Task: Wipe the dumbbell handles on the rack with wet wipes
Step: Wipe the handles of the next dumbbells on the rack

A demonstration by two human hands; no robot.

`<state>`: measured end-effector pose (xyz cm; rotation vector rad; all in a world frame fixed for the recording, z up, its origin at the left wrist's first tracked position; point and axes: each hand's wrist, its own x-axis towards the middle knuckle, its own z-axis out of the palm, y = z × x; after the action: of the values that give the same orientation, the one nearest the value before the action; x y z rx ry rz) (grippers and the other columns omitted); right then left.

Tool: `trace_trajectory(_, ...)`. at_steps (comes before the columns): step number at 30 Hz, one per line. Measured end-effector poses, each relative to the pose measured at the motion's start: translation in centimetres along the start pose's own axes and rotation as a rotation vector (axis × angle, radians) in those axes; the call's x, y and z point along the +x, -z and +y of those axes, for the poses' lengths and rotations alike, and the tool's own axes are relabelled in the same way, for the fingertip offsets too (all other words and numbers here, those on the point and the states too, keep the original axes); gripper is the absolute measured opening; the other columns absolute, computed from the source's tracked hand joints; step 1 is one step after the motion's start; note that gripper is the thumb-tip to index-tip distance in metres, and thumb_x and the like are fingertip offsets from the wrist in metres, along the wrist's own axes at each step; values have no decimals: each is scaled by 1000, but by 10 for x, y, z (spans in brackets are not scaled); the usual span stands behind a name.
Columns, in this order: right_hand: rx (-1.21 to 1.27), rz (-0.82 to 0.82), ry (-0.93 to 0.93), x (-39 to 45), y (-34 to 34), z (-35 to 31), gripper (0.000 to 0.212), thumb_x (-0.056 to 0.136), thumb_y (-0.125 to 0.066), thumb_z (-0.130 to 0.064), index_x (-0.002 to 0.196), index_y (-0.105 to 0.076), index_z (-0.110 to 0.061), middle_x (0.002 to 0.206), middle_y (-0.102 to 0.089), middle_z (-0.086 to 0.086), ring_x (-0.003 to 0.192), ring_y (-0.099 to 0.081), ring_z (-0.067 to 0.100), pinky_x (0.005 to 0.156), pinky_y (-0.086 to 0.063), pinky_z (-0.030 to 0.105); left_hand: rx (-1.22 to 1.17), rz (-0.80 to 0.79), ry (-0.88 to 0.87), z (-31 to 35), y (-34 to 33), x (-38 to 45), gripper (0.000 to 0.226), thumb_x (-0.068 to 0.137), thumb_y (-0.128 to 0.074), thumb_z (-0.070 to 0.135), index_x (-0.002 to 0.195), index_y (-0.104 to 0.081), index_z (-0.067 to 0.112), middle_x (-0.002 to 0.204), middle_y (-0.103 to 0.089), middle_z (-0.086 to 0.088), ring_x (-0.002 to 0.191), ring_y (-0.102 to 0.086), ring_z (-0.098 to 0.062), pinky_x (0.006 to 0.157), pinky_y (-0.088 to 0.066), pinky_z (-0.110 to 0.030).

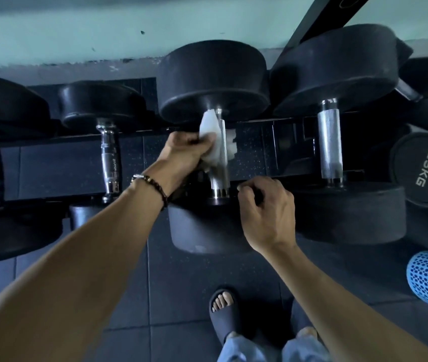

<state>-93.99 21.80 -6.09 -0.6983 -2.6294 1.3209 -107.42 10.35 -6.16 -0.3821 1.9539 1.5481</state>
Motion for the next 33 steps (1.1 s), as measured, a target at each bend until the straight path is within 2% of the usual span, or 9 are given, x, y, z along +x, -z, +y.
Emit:
trace_trajectory(5, -20, 8, 9, 1, 0, 0, 38, 81, -38, -36, 71, -67, -13, 73, -67, -8, 75, -58, 13, 73, -48, 33, 238, -142, 21, -10, 4, -22, 23, 94, -66, 24, 72, -68, 17, 49, -63, 9, 40, -55, 0, 40, -40, -13)
trace_trajectory(10, 0, 19, 24, 0, -1, 2, 38, 82, -38, -33, 72, -68, -11, 74, -69, -5, 76, -60, 16, 69, -48, 34, -217, 72, -4, 13, -8, 10, 7, 87, -75, 15, 87, -73, 9, 73, -75, -1, 66, -72, -12, 61, -59, -25)
trace_trajectory(15, -11, -6, 9, 2, 0, 1, 35, 81, -39, -33, 70, -66, -13, 72, -67, -7, 75, -59, 17, 71, -51, 42, -21, -60, 48, -3, -2, -15, 8, 87, -74, 21, 82, -72, 15, 62, -71, 7, 54, -65, -6, 48, -49, -16)
trace_trajectory(17, -4, 22, 13, 1, -1, 1, 36, 82, -39, -32, 72, -68, -13, 73, -68, -6, 76, -60, 19, 70, -50, 42, -100, 33, 26, 5, -7, -3, 8, 86, -75, 16, 80, -70, 15, 60, -69, 7, 52, -63, -7, 44, -46, -16)
trace_trajectory(20, -23, 42, 31, 1, -2, 3, 39, 83, -39, -32, 74, -70, -11, 75, -70, -3, 77, -61, 20, 70, -50, 40, -291, 186, 89, 19, -17, 17, 10, 84, -79, 20, 87, -70, 16, 74, -73, 3, 67, -70, -12, 56, -55, -24)
trace_trajectory(23, -27, 2, 11, 1, 0, 1, 36, 82, -38, -33, 72, -67, -13, 74, -68, -7, 77, -59, 17, 74, -50, 43, -301, 65, 203, -2, -14, -2, 23, 86, -77, 24, 105, -72, 11, 89, -77, -5, 77, -74, -18, 68, -59, -31)
trace_trajectory(25, -24, 0, 2, 1, 0, -1, 35, 81, -38, -34, 72, -66, -15, 74, -67, -8, 78, -58, 17, 75, -50, 46, -280, -9, 212, -7, -9, -10, 19, 87, -75, 19, 103, -73, 9, 91, -77, -8, 81, -75, -21, 70, -61, -33)
trace_trajectory(30, -30, 20, 2, 1, 0, 0, 41, 82, -36, -34, 74, -71, -12, 78, -71, -4, 81, -61, 22, 74, -51, 44, -348, 173, 158, 20, -15, 18, 14, 83, -79, 18, 92, -71, 12, 90, -76, -6, 83, -74, -21, 74, -60, -32)
trace_trajectory(33, -24, -5, -8, 1, 0, -1, 39, 81, -37, -34, 74, -69, -12, 76, -69, -5, 80, -60, 20, 74, -51, 46, -242, 3, 244, 2, -8, -9, 12, 86, -75, 20, 92, -73, 9, 86, -77, -8, 69, -71, -18, 61, -58, -28)
